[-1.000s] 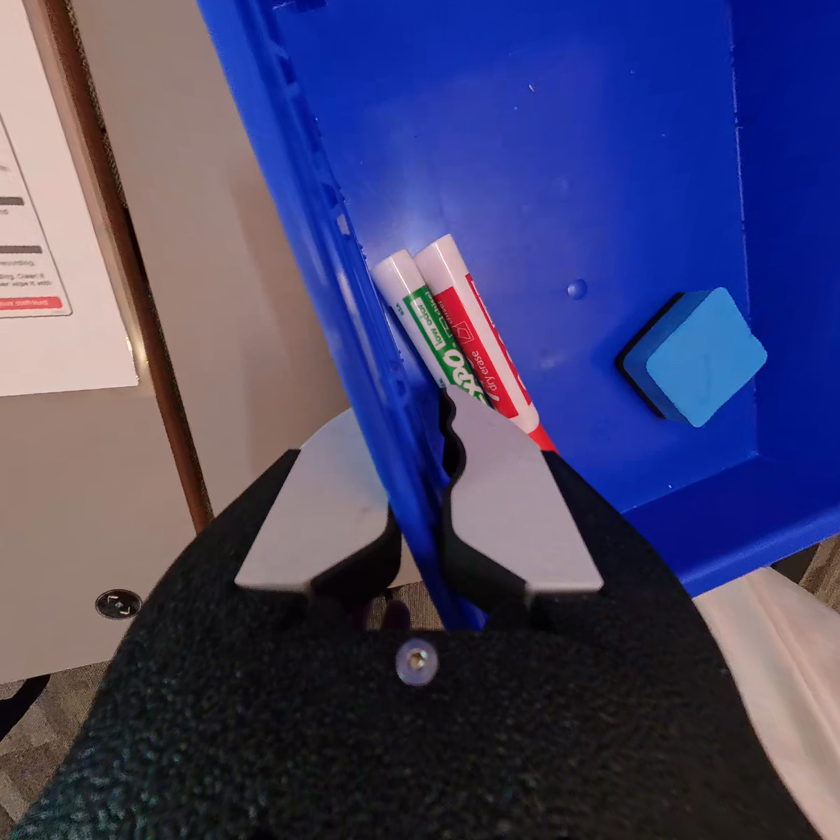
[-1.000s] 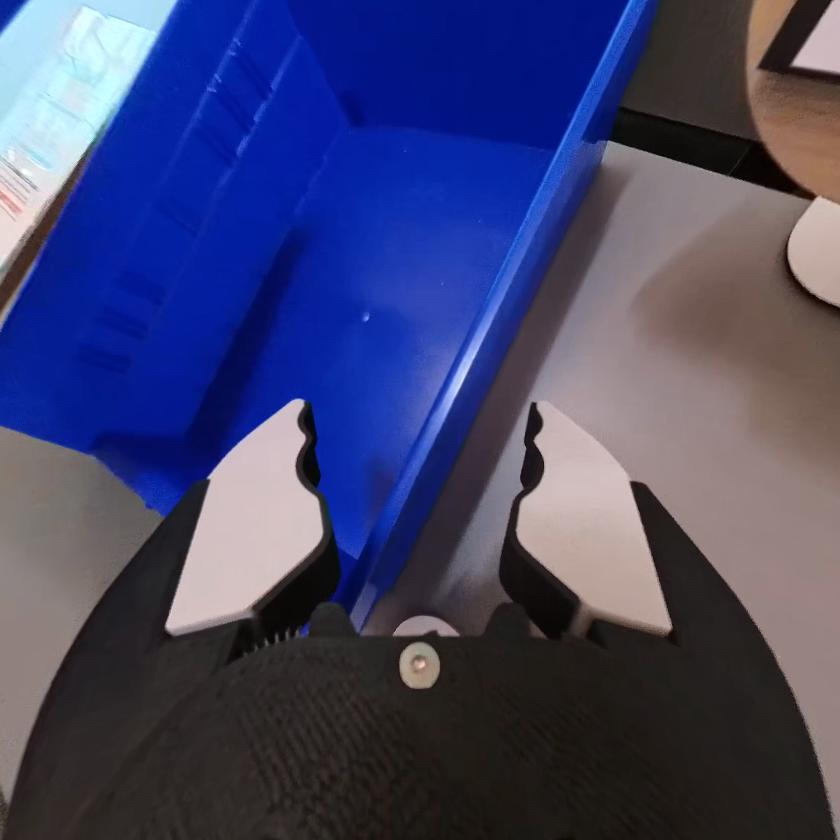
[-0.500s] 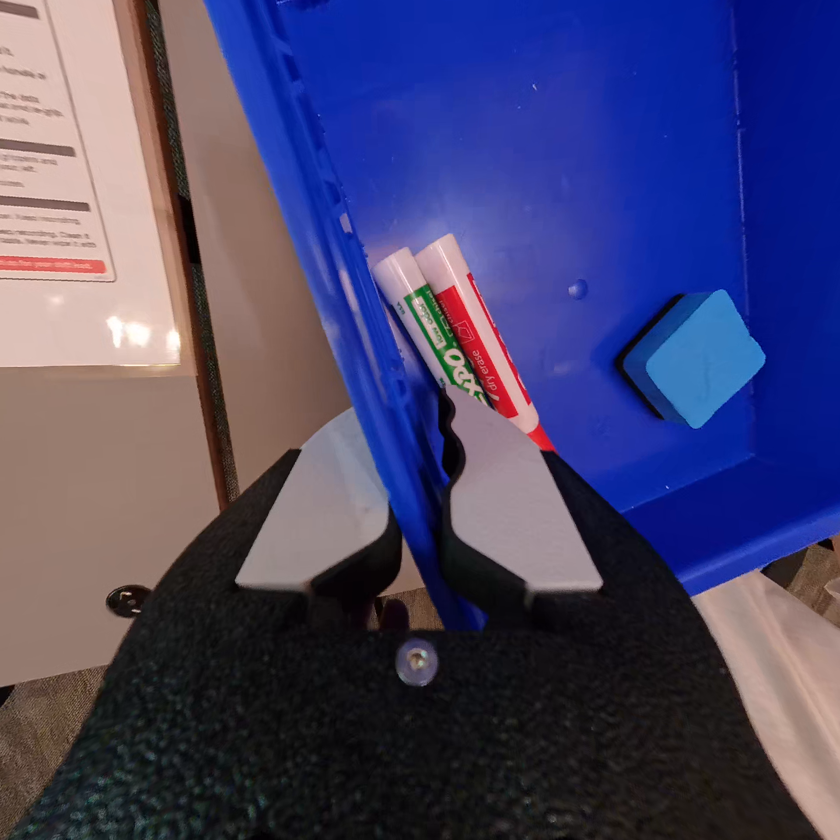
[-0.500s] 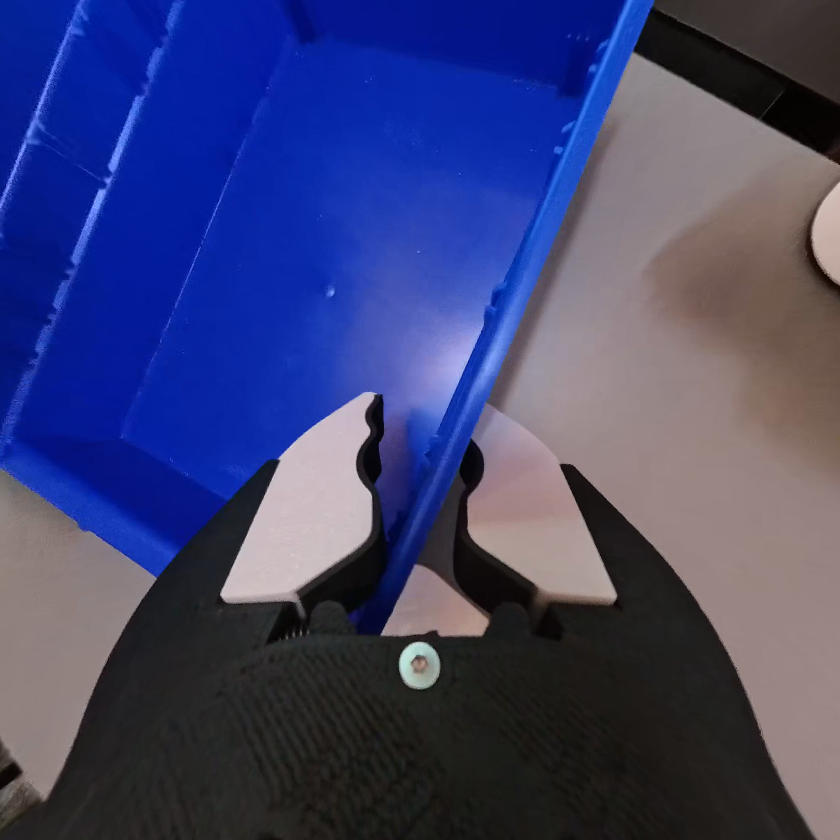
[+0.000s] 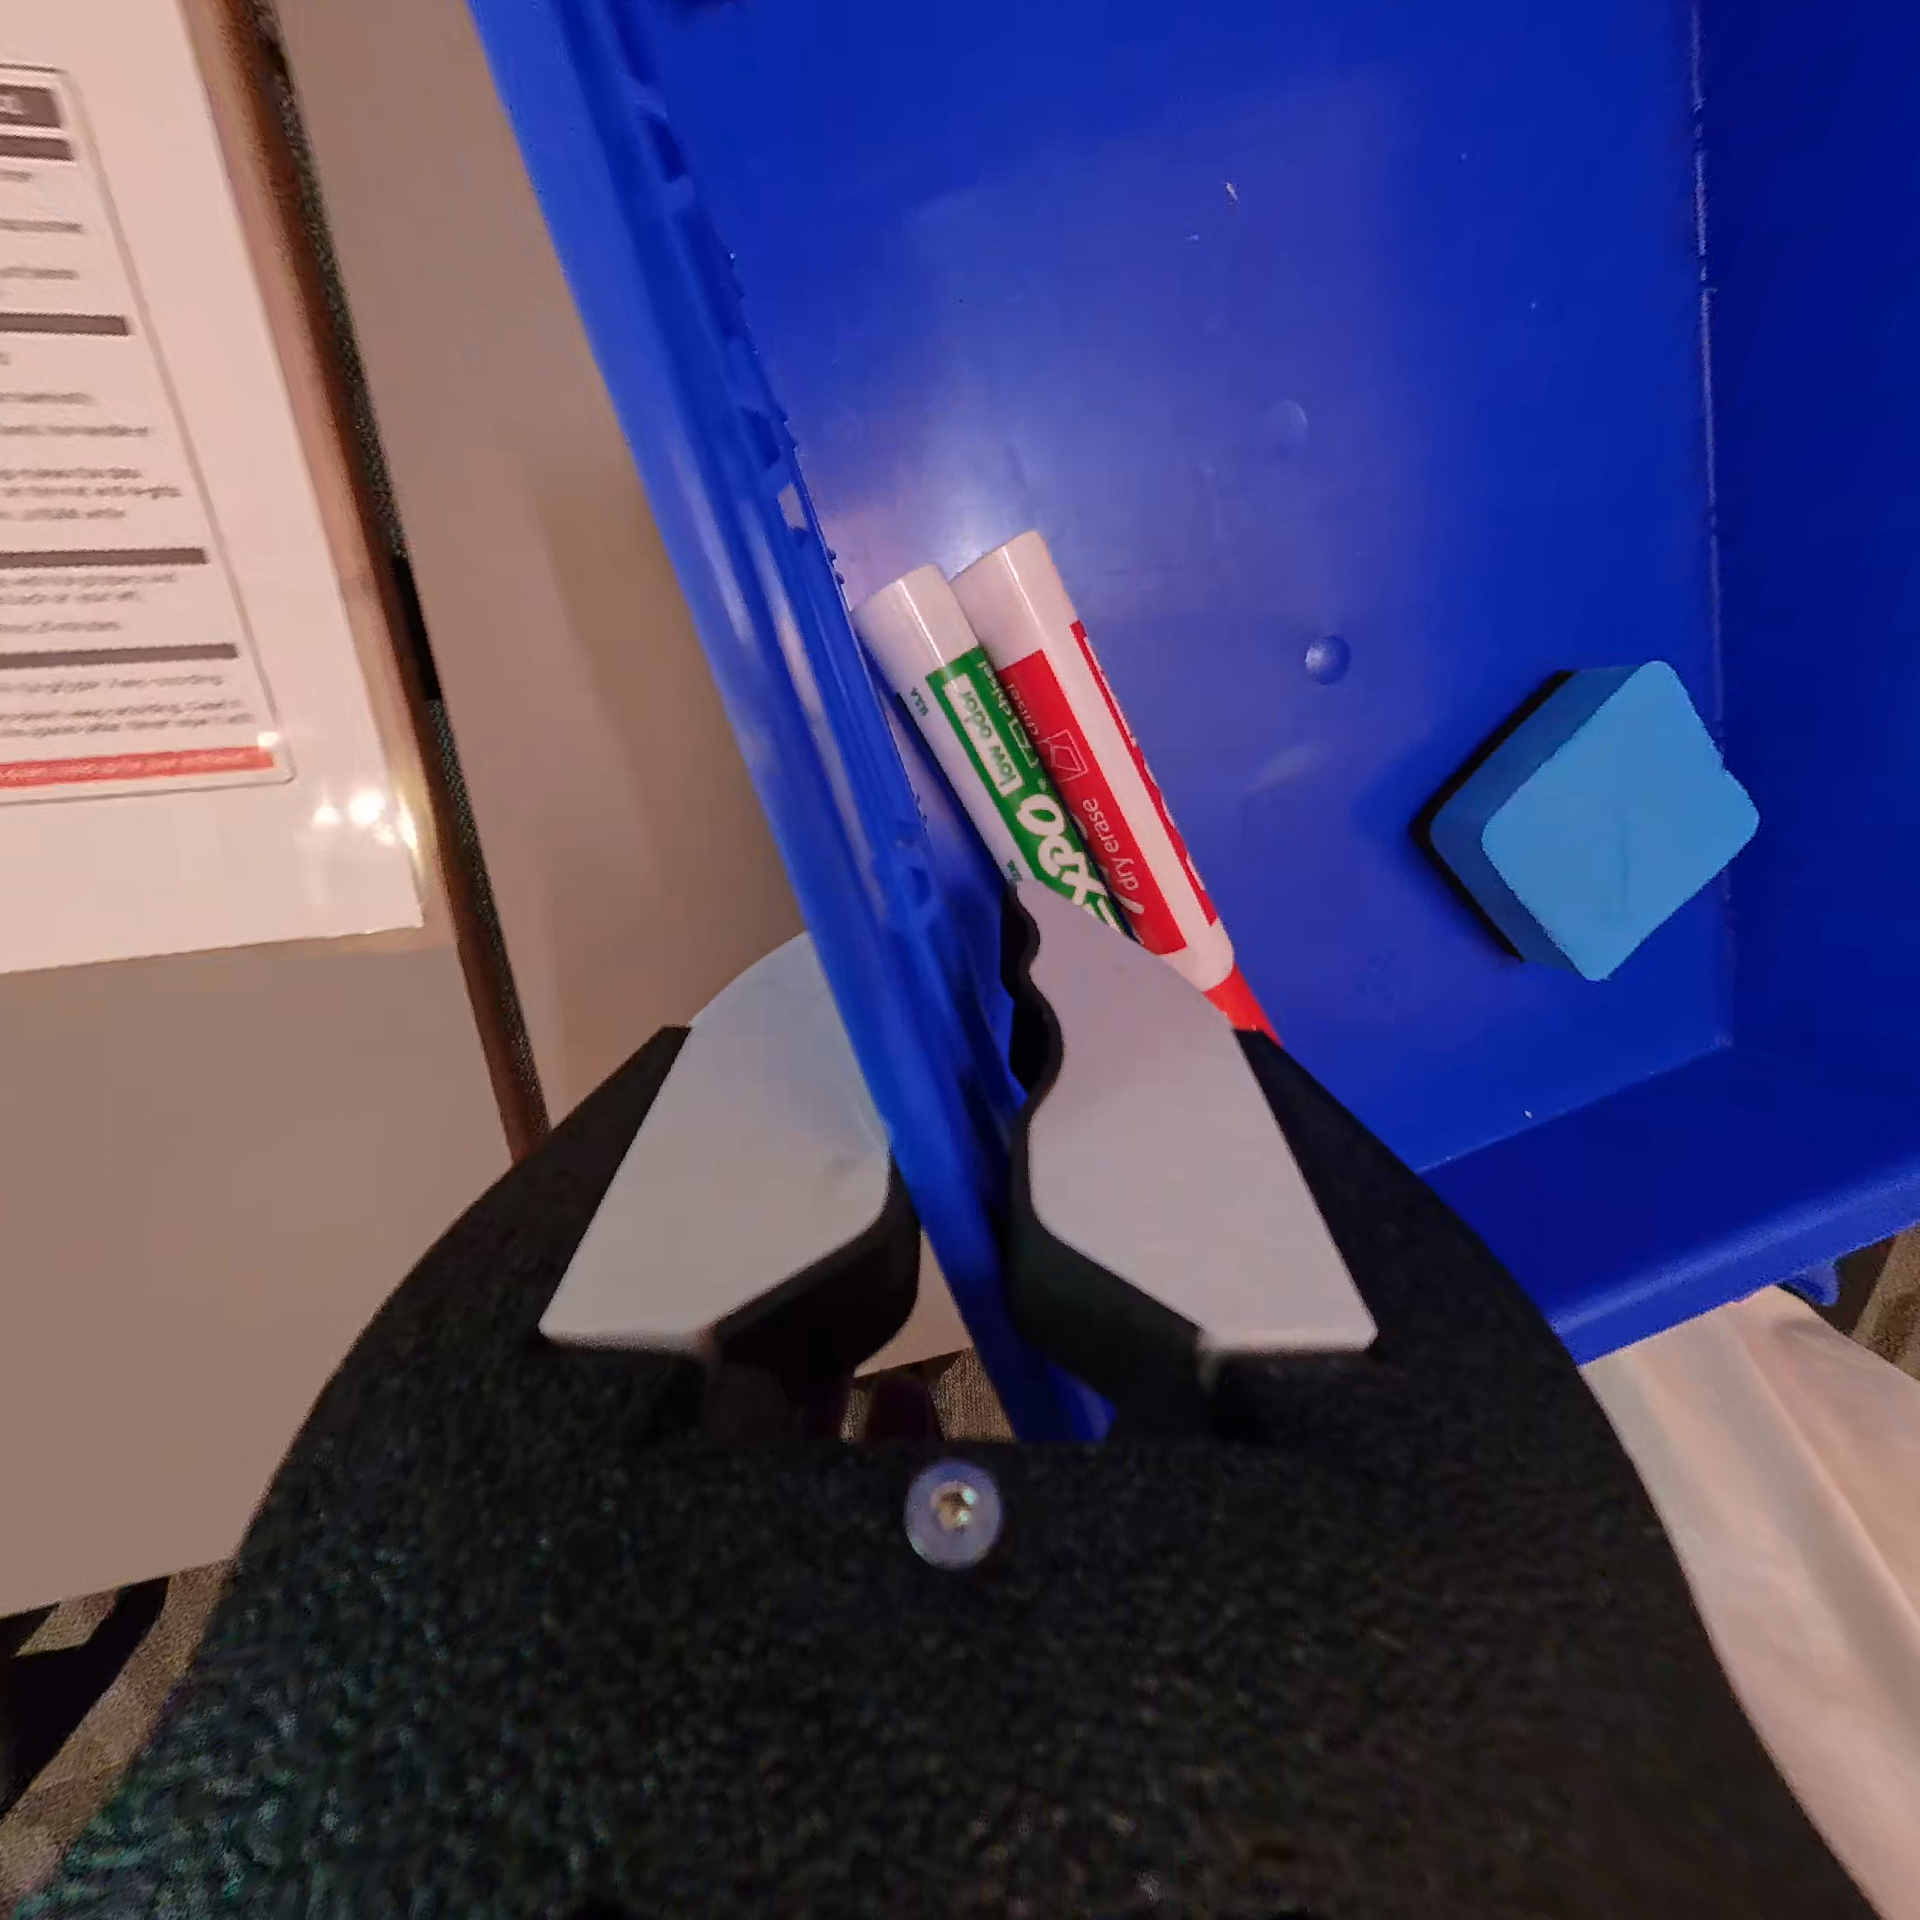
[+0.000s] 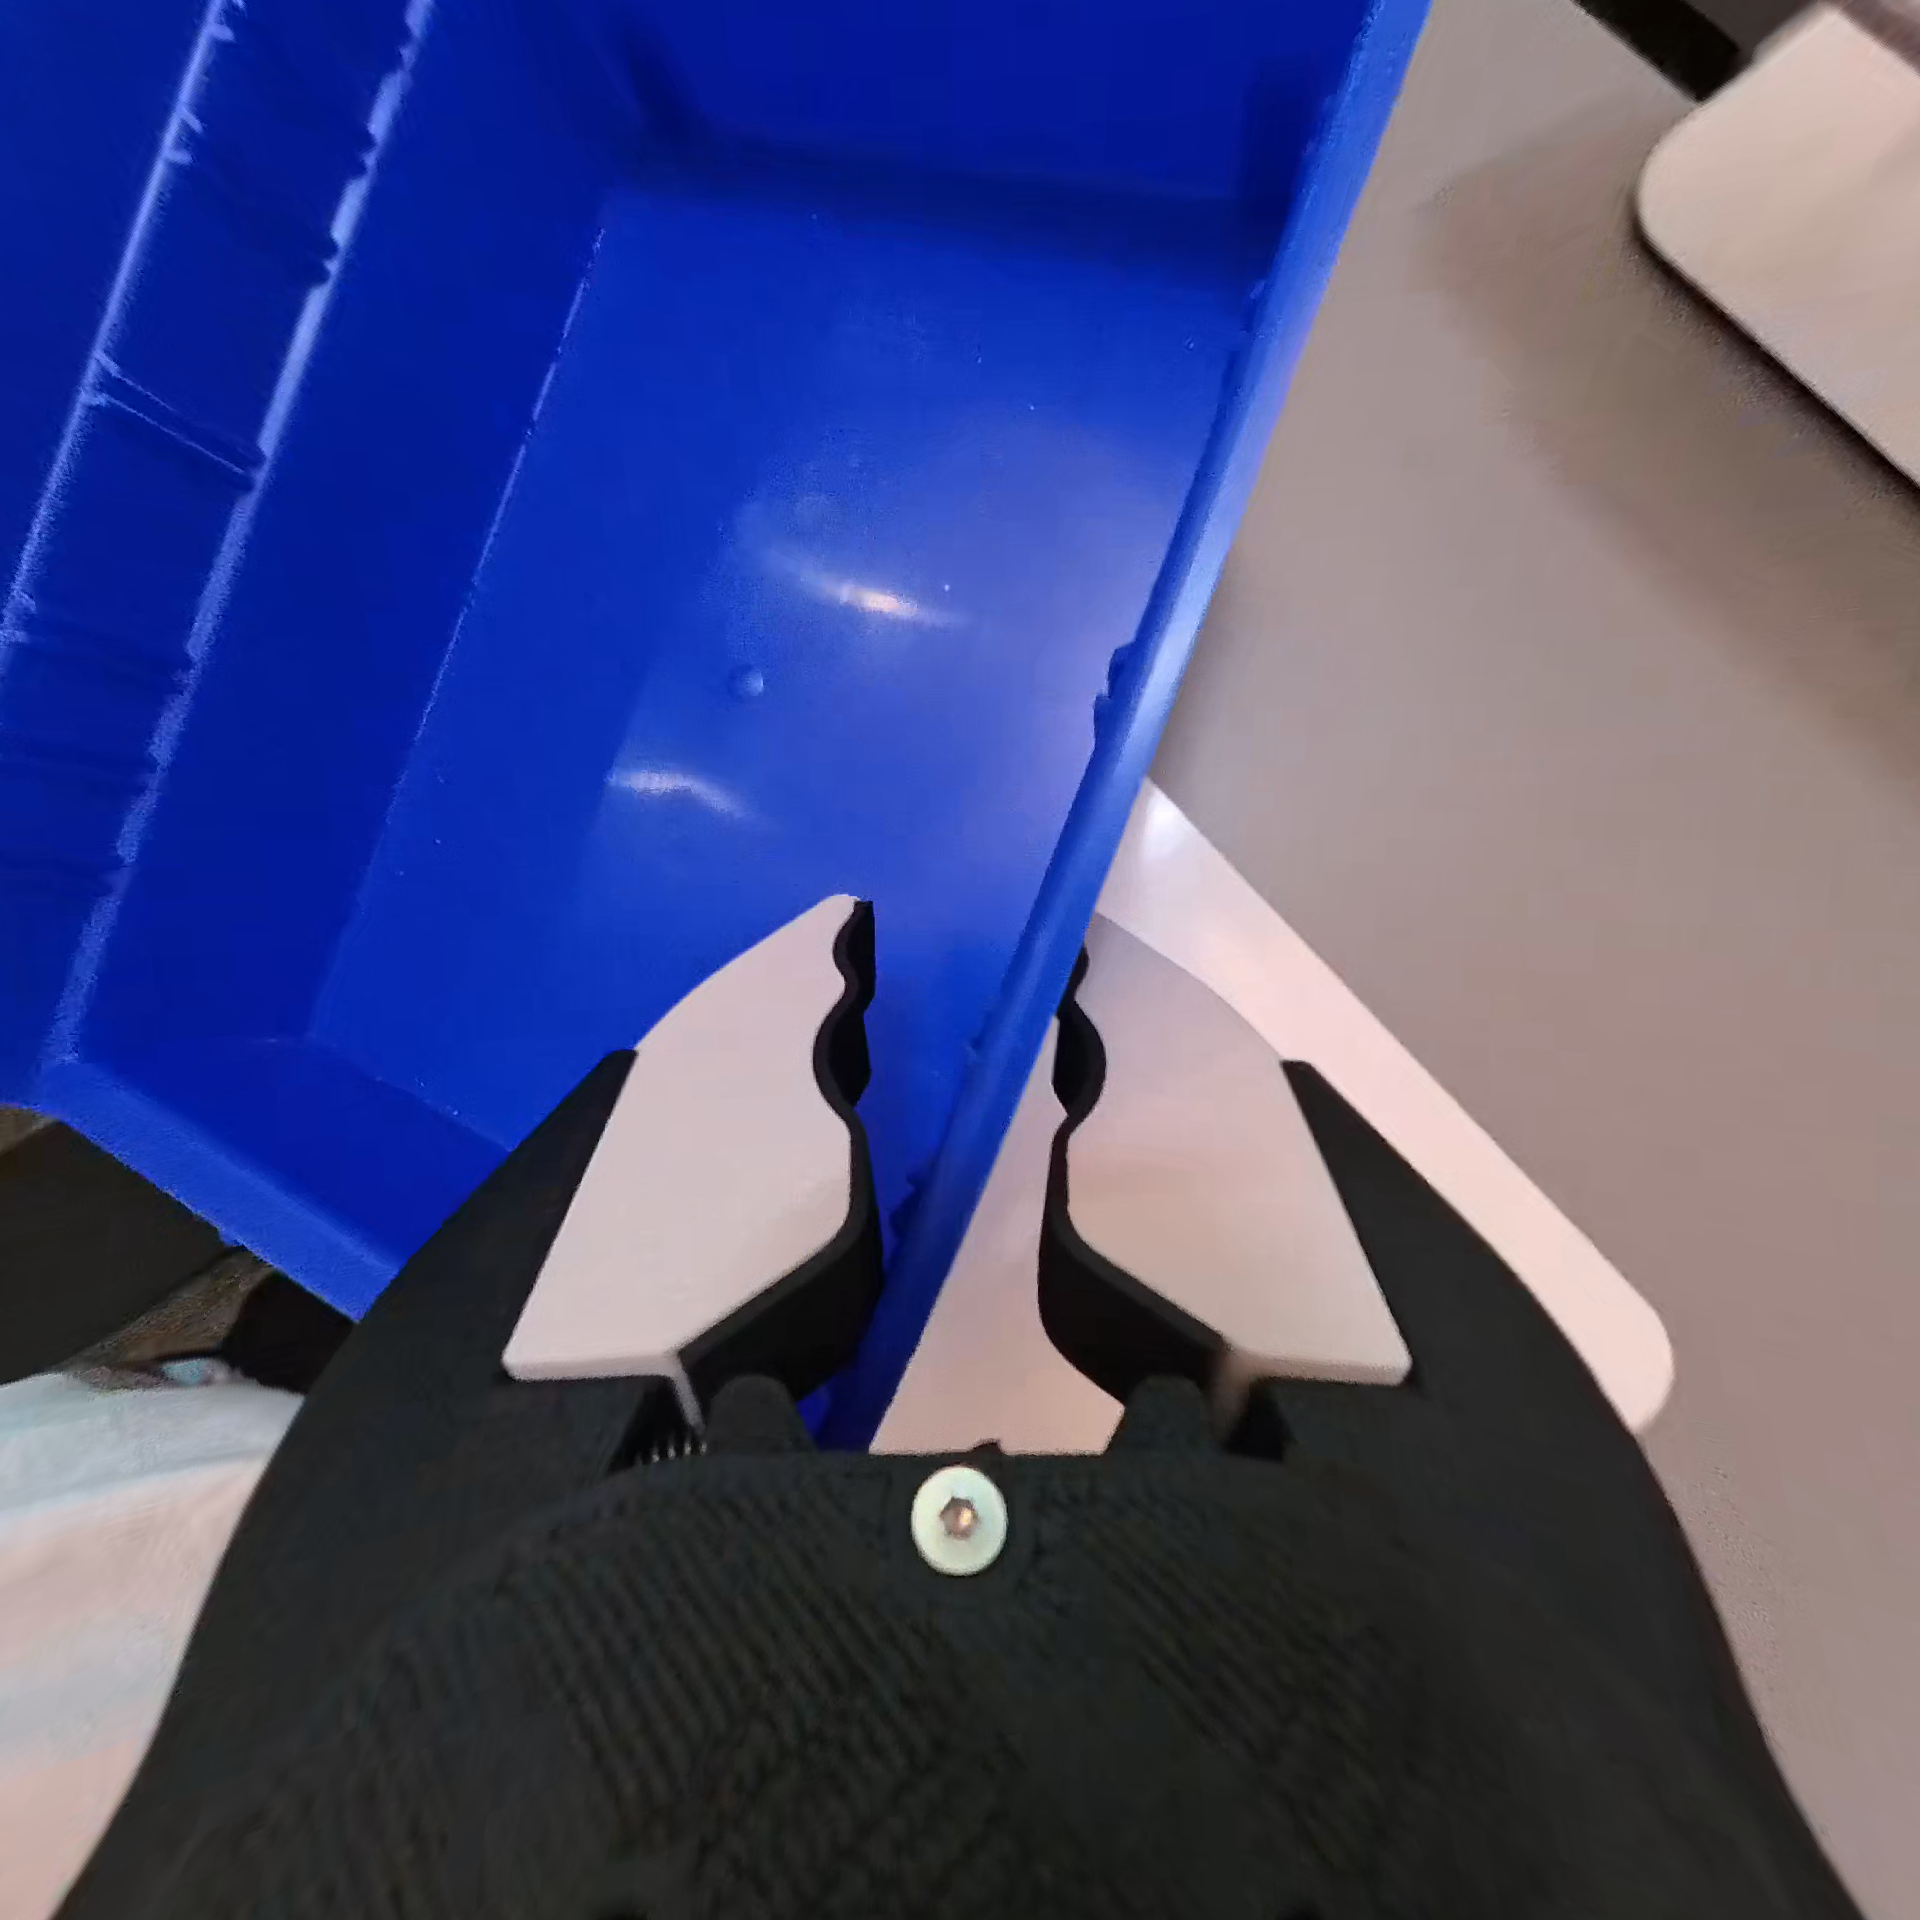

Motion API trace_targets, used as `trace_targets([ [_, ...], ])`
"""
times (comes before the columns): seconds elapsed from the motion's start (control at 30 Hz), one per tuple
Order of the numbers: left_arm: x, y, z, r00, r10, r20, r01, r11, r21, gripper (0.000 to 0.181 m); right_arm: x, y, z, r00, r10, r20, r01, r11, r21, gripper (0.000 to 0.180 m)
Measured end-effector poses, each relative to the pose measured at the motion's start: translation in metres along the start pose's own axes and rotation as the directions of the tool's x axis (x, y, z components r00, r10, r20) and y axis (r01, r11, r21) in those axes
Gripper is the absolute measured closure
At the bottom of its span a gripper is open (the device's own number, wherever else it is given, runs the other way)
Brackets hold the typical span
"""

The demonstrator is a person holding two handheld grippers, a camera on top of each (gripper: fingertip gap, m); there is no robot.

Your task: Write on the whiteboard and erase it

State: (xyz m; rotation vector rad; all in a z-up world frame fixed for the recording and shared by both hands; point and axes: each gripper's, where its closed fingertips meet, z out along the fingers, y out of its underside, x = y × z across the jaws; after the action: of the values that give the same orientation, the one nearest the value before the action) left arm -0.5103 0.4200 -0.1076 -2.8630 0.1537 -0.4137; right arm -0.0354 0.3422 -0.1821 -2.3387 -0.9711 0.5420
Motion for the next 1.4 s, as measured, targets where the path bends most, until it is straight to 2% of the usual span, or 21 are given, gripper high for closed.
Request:
trace_targets([
  [0.2,0.026,-0.015,0.049,0.997,0.078,-0.014,-0.079,0.996,-0.049,0.168,0.092,0.097,-0.096,0.974,0.188,-0.125,-0.185,0.982,0.034,0.145],
  [0.4,0.059,-0.025,0.114,0.986,0.146,-0.078,-0.153,0.984,-0.093,0.168,0.215,0.188,-0.204,0.824,0.405,-0.397,-0.38,0.914,0.143,0.145],
  [0.57,0.077,-0.035,0.156,0.984,0.164,-0.071,-0.172,0.978,-0.118,0.168,0.299,0.229,-0.249,0.756,0.469,-0.457,-0.43,0.882,0.194,0.145],
  [0.73,0.09,-0.041,0.182,0.983,0.171,-0.063,-0.177,0.978,-0.106,0.168,0.357,0.252,-0.246,0.739,0.535,-0.409,-0.492,0.844,0.215,0.145],
  [0.93,0.09,-0.049,0.192,0.979,0.204,0.007,-0.202,0.975,-0.096,0.168,0.396,0.254,-0.225,0.744,0.533,-0.403,-0.513,0.842,0.166,0.145],
  [1.1,0.087,-0.053,0.201,0.977,0.207,0.04,-0.204,0.976,-0.079,0.168,0.412,0.246,-0.209,0.757,0.532,-0.381,-0.518,0.843,0.148,0.145],
  [1.27,0.084,-0.053,0.211,0.979,0.203,0.034,-0.201,0.978,-0.049,0.168,0.417,0.256,-0.191,0.774,0.522,-0.358,-0.52,0.847,0.11,0.147],
  [1.4,0.082,-0.053,0.213,0.979,0.203,0.03,-0.202,0.979,-0.035,0.169,0.419,0.256,-0.185,0.777,0.524,-0.349,-0.508,0.849,0.144,0.147],
])
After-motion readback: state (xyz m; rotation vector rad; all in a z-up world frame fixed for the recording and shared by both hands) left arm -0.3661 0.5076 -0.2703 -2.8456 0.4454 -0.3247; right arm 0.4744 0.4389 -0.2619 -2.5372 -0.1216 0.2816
